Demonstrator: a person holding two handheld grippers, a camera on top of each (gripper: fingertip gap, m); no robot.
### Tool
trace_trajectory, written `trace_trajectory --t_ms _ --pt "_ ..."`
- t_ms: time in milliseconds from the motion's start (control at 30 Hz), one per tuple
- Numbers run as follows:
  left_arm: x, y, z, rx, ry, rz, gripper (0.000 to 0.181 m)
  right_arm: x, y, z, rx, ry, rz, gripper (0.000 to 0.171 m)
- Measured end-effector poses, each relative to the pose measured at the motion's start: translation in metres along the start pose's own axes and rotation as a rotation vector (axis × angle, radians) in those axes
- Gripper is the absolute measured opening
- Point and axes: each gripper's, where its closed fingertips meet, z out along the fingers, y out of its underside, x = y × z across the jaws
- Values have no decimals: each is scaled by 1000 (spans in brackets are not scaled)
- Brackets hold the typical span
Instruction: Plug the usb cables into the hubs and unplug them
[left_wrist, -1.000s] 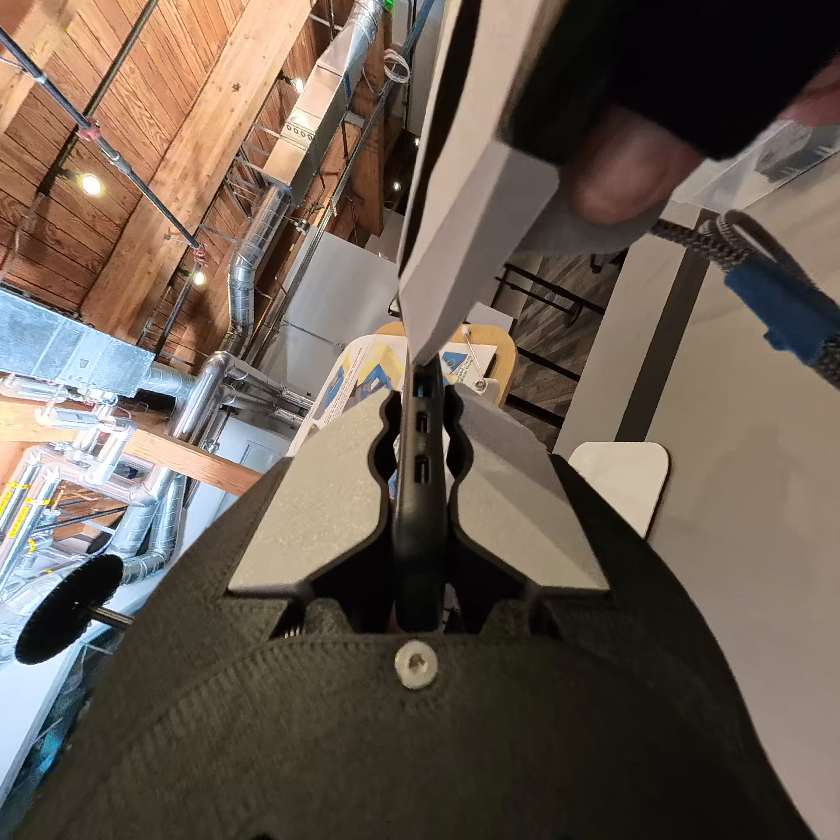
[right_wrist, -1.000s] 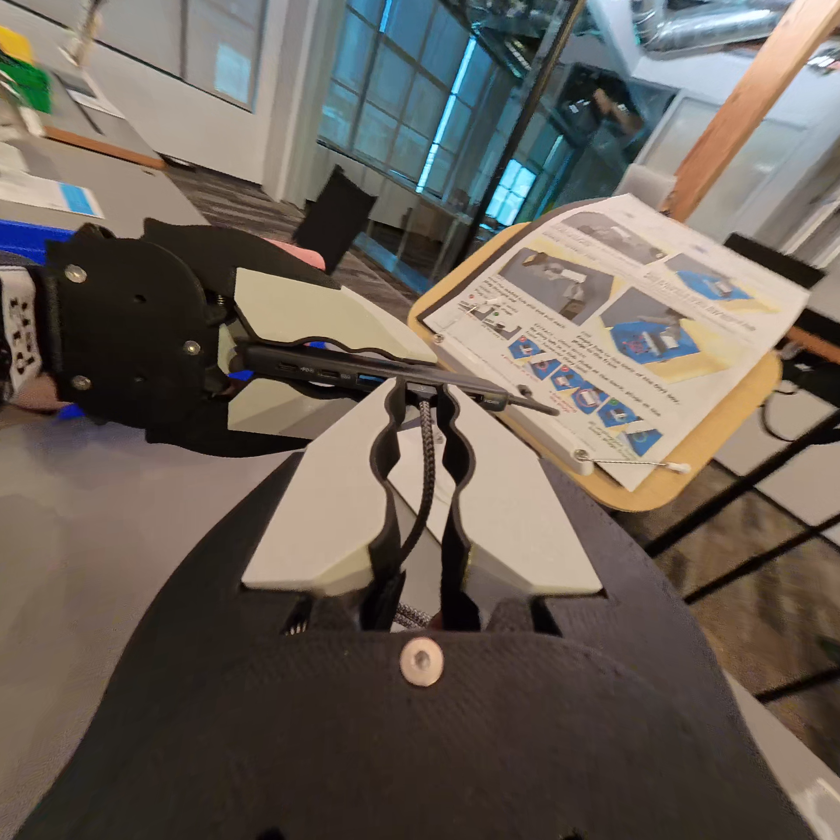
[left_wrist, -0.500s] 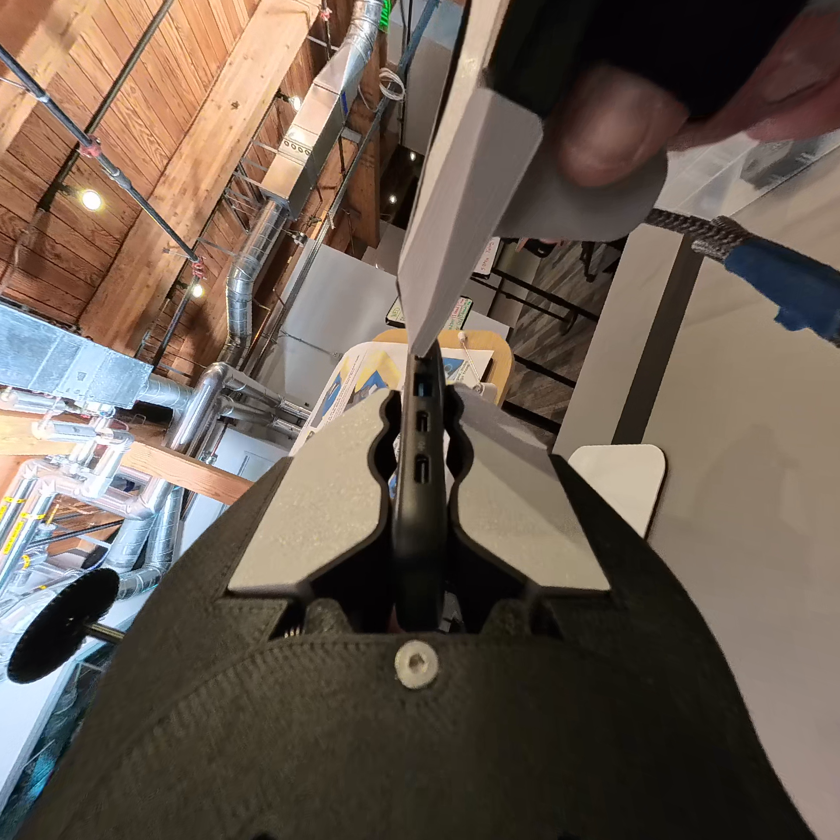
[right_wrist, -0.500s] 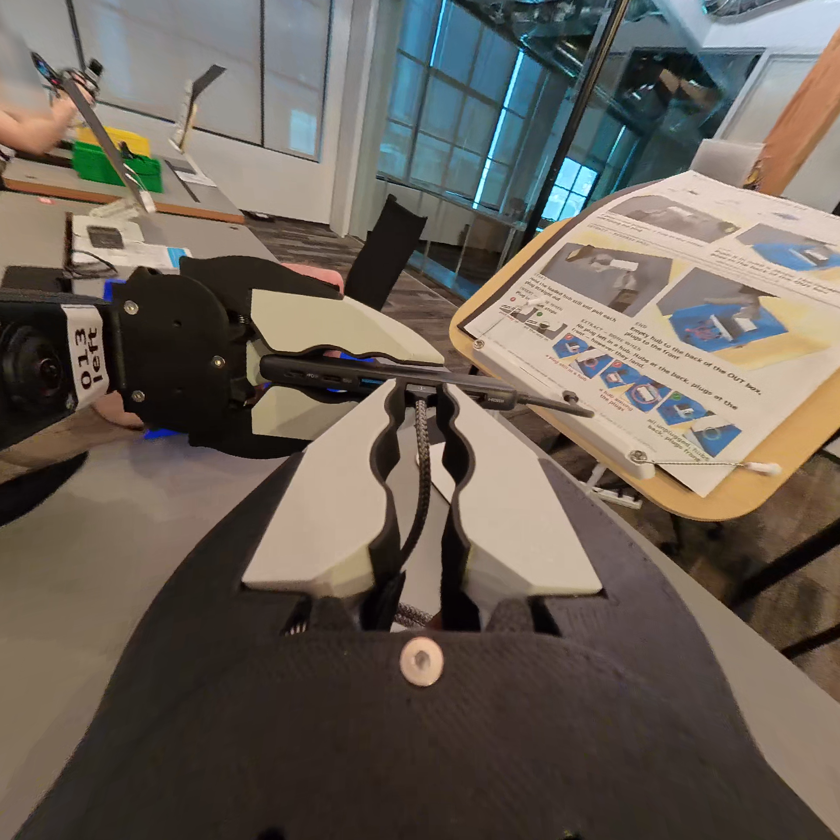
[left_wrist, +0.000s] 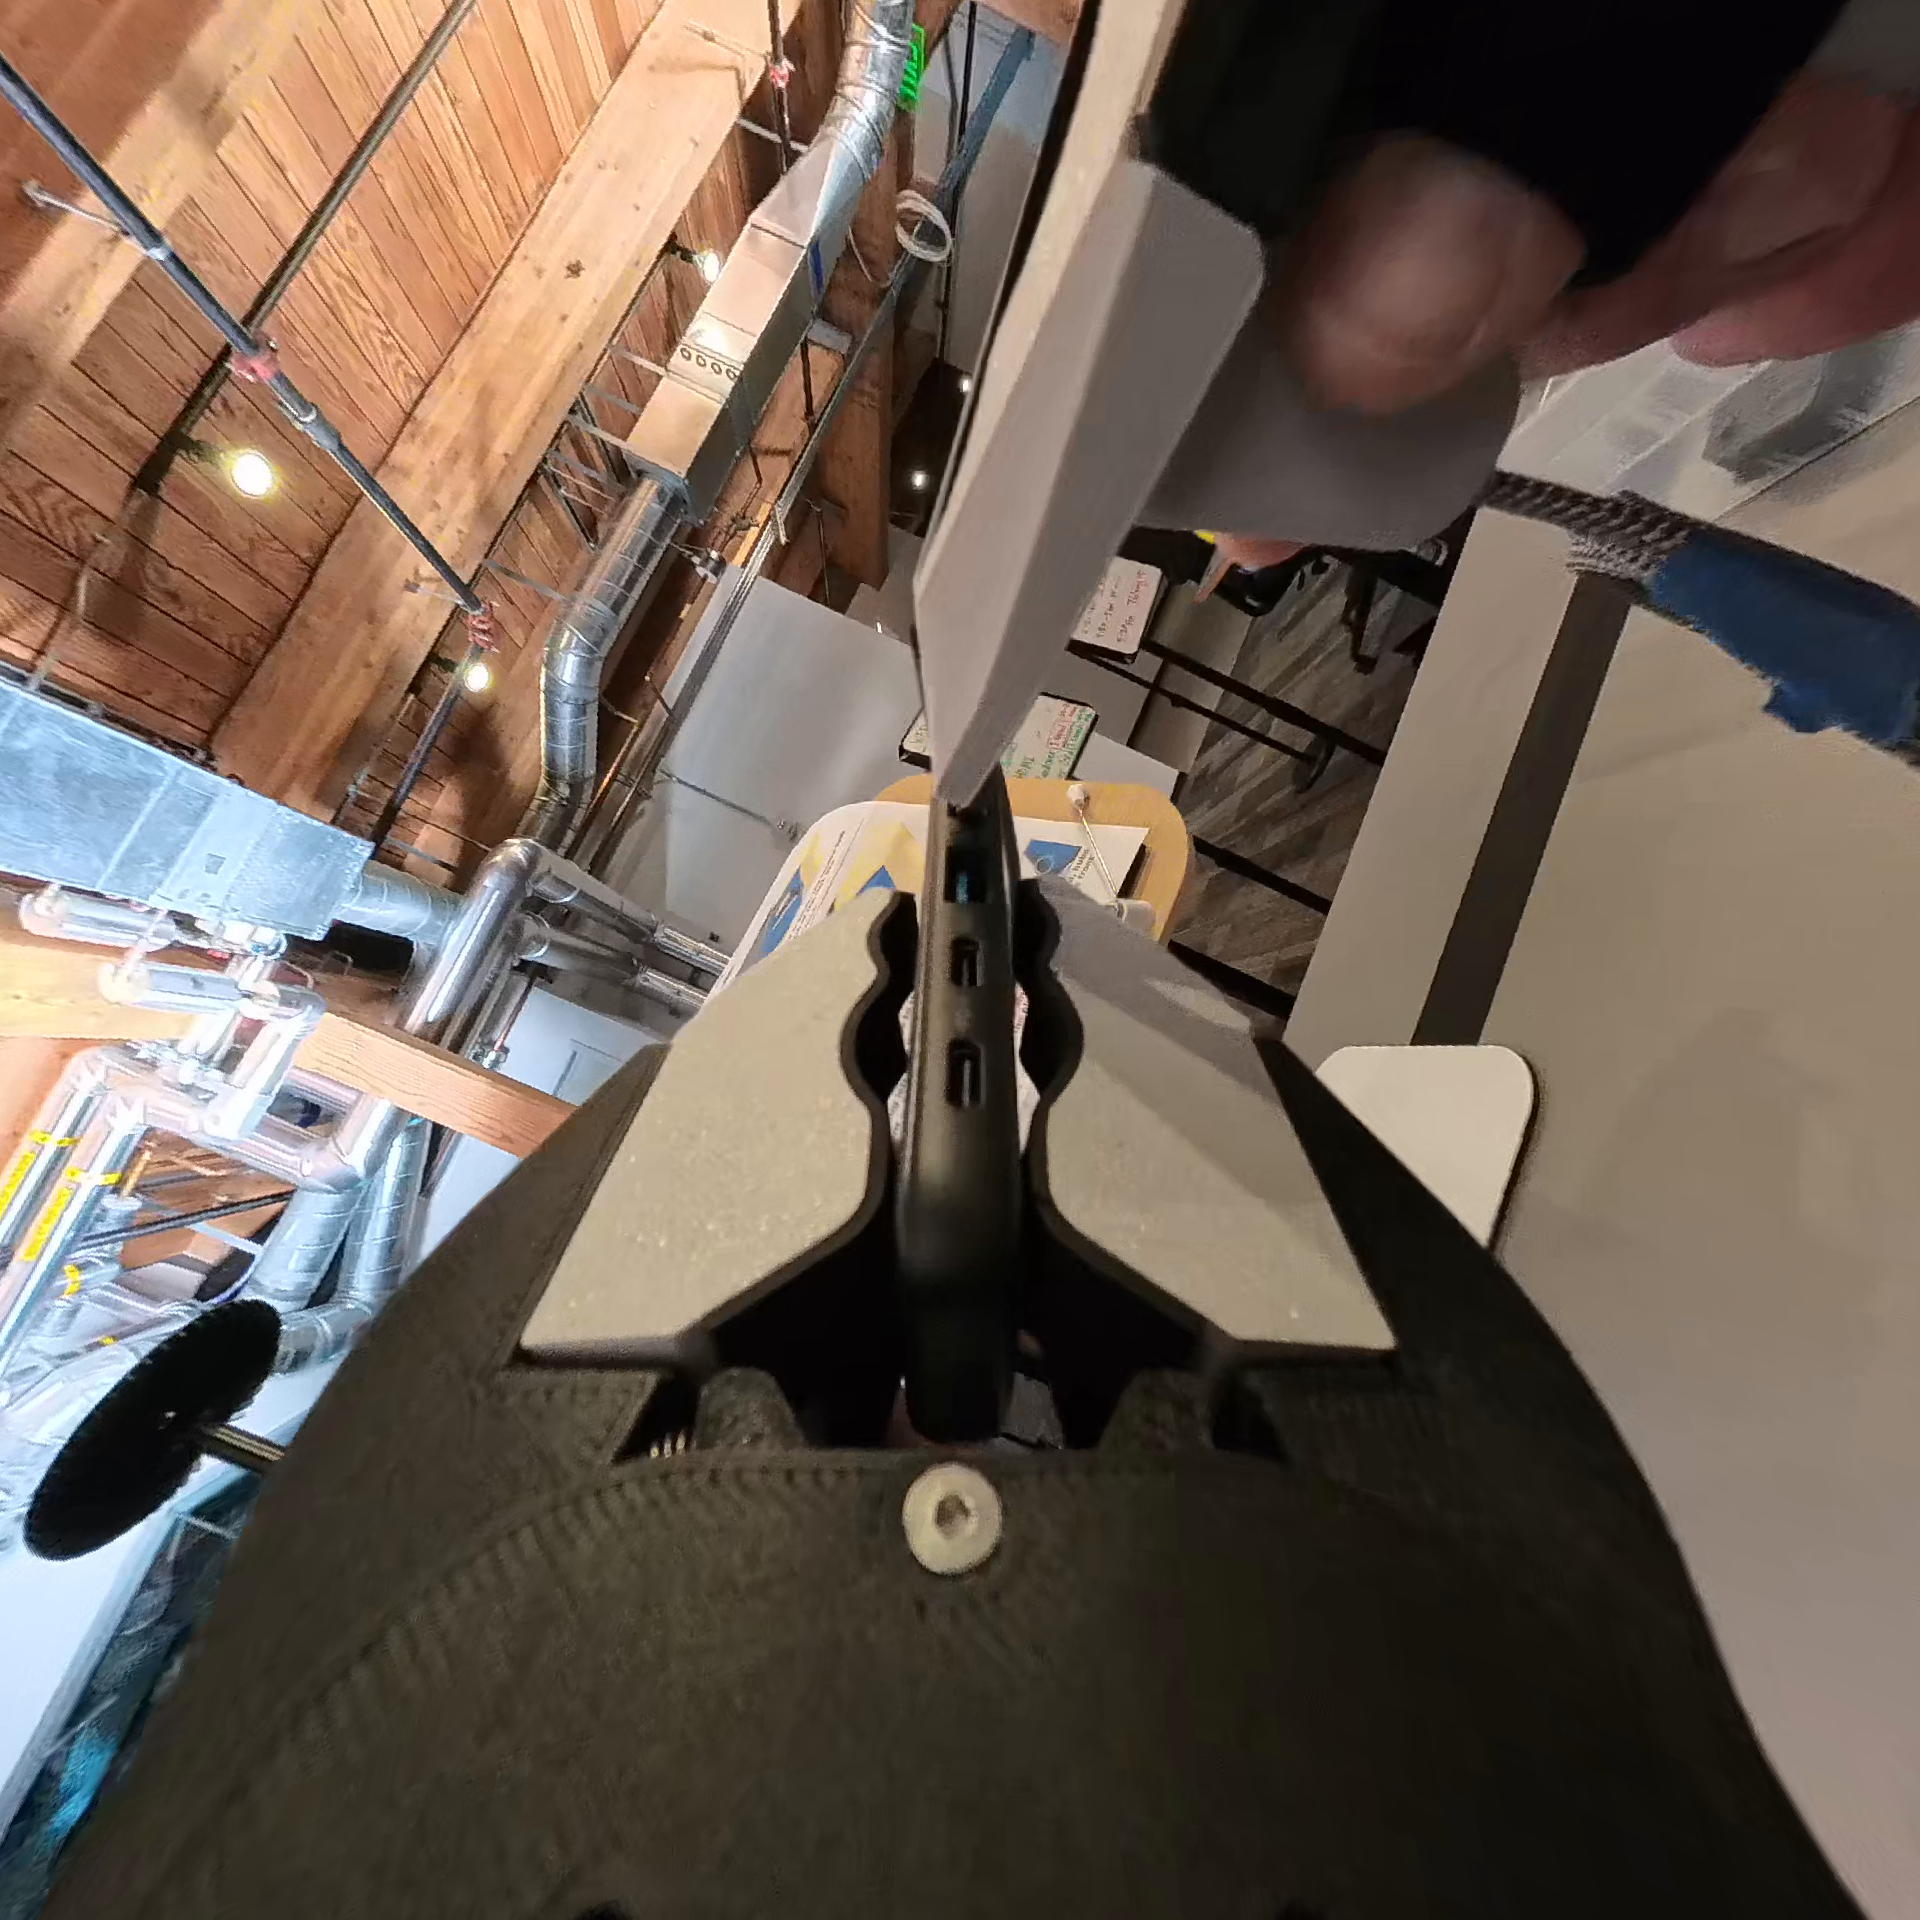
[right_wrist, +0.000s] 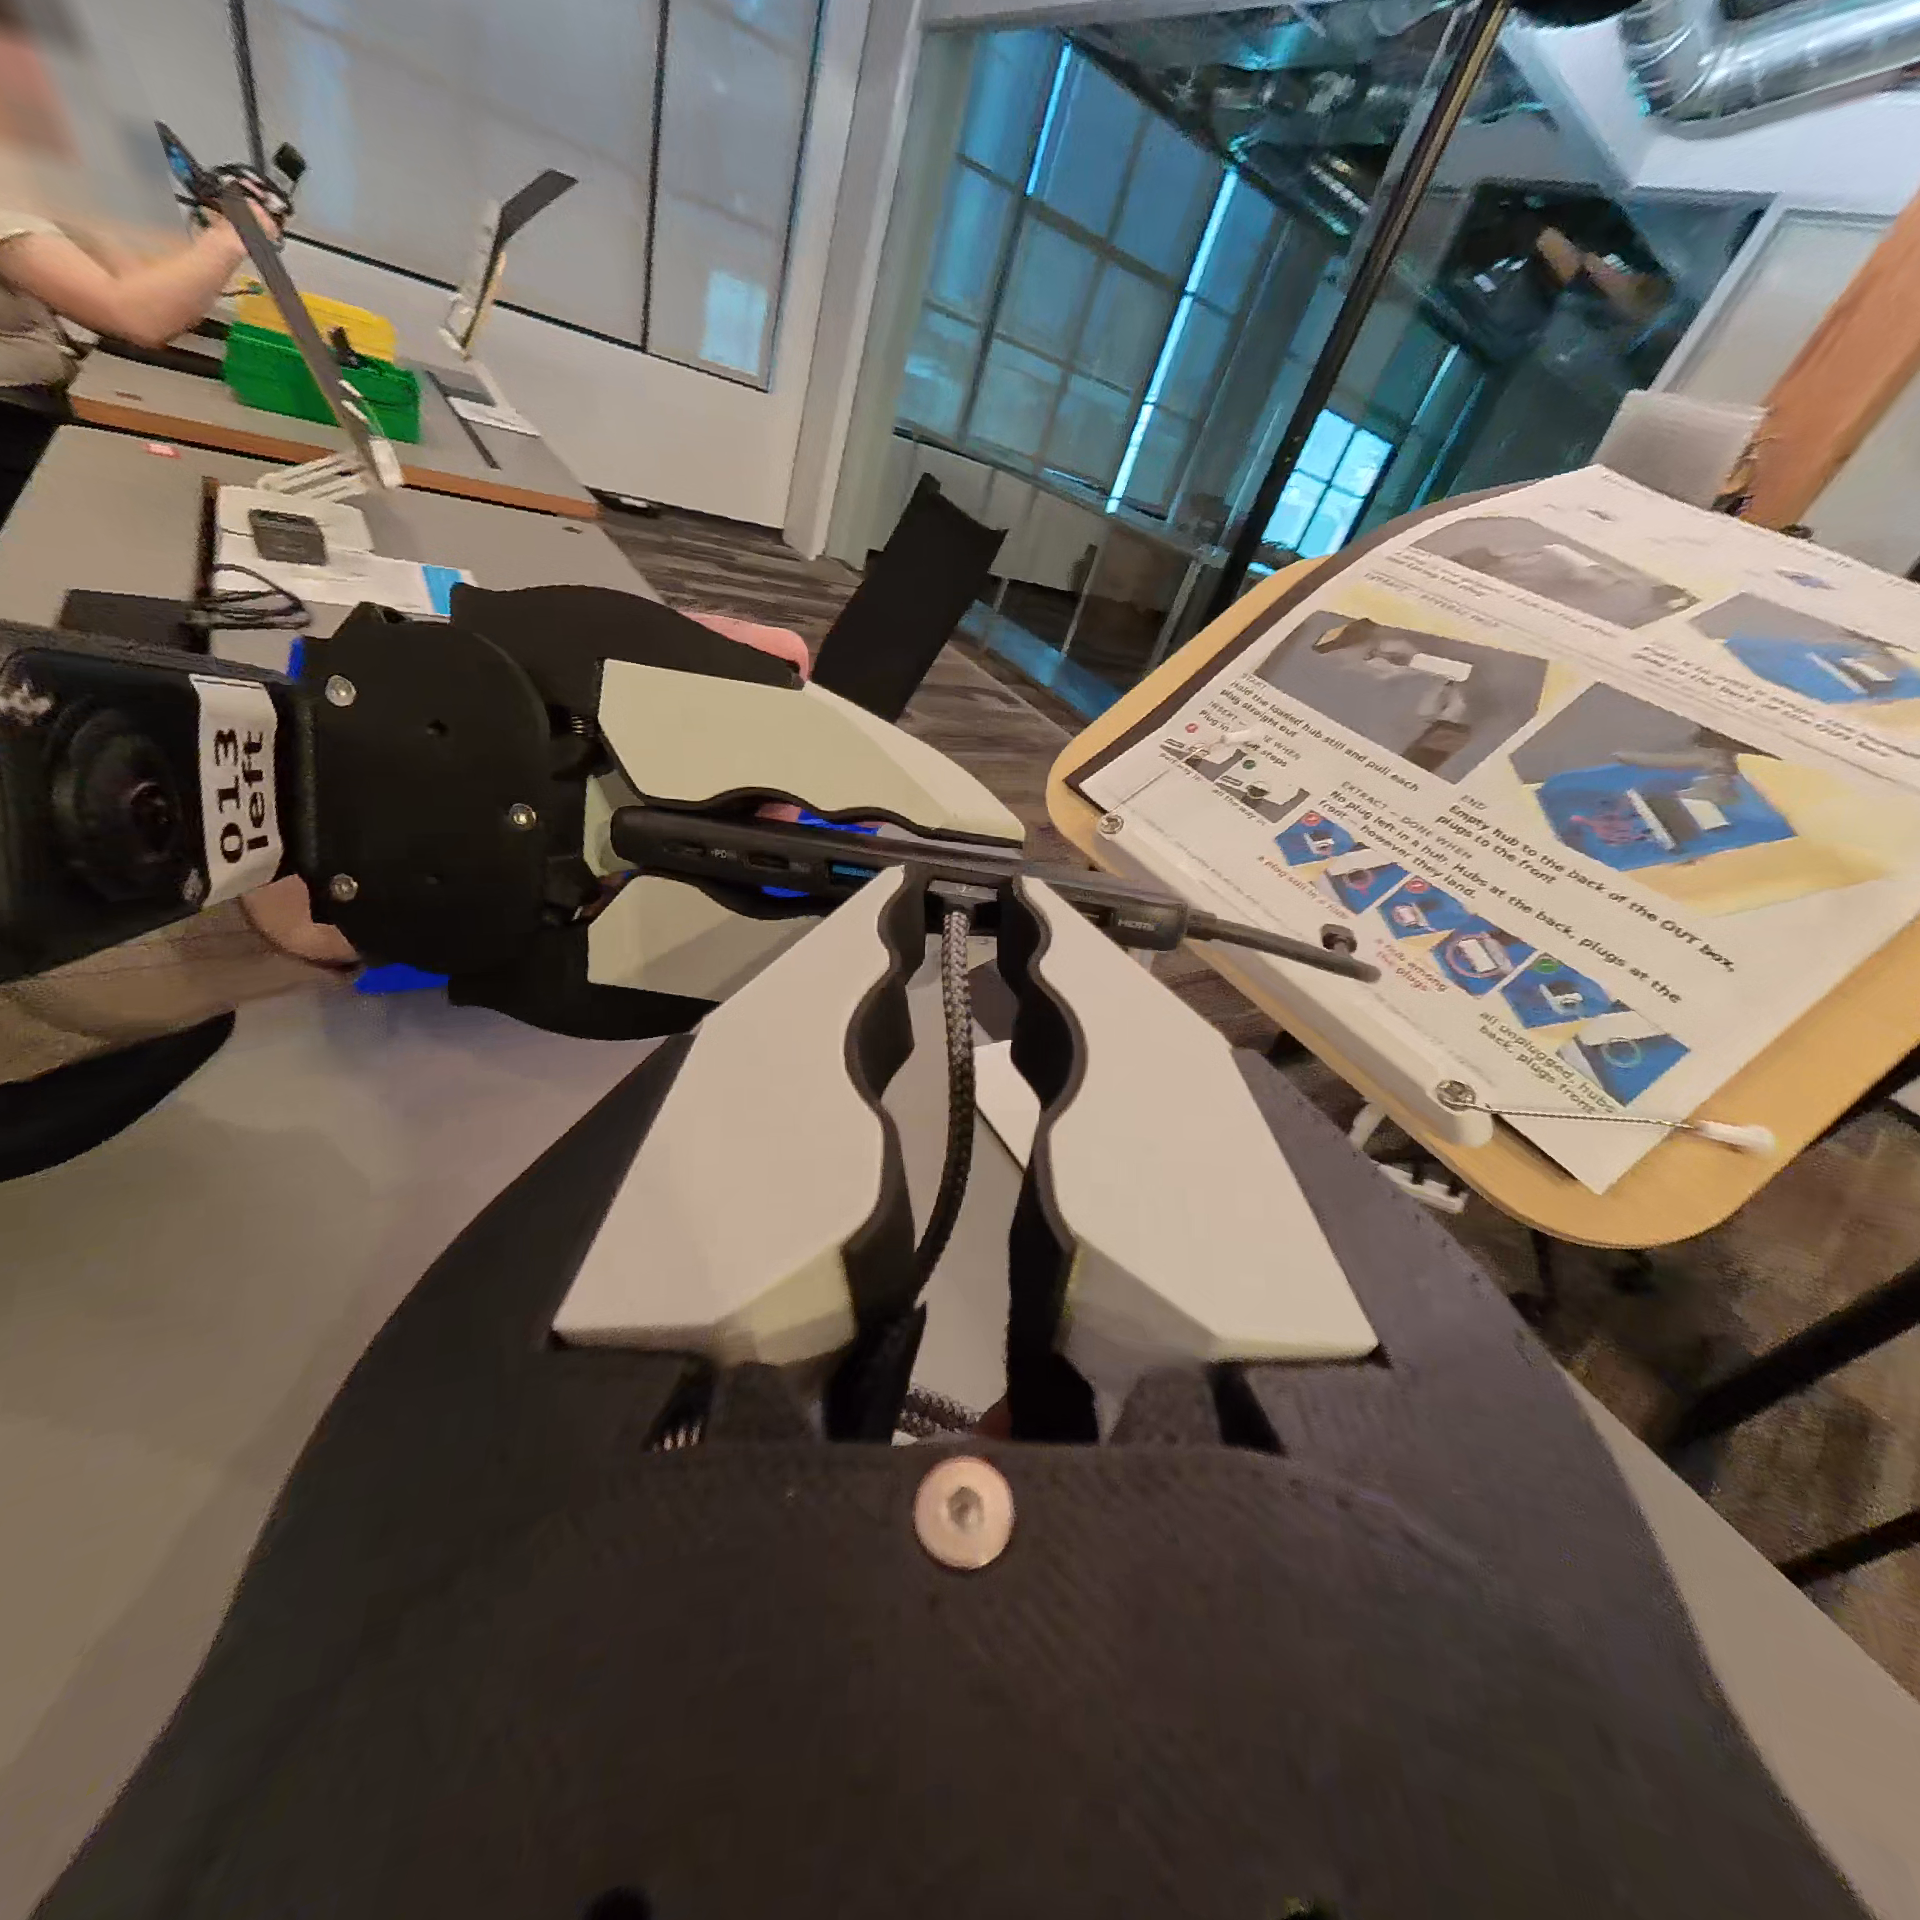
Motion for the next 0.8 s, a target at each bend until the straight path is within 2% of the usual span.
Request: trace_trajectory --t_ms 300,533,800 --pt "-1 -1 5 -71 -37 -2 19 8 1 1 -24 170 -75 11" --pt "-2 1 3 -39 -30 -12 19 4 -2 -1 43 10 95 11" --pt "-1 4 5 -74 -49 -23 19 7 0 1 -48 219 -159 11"
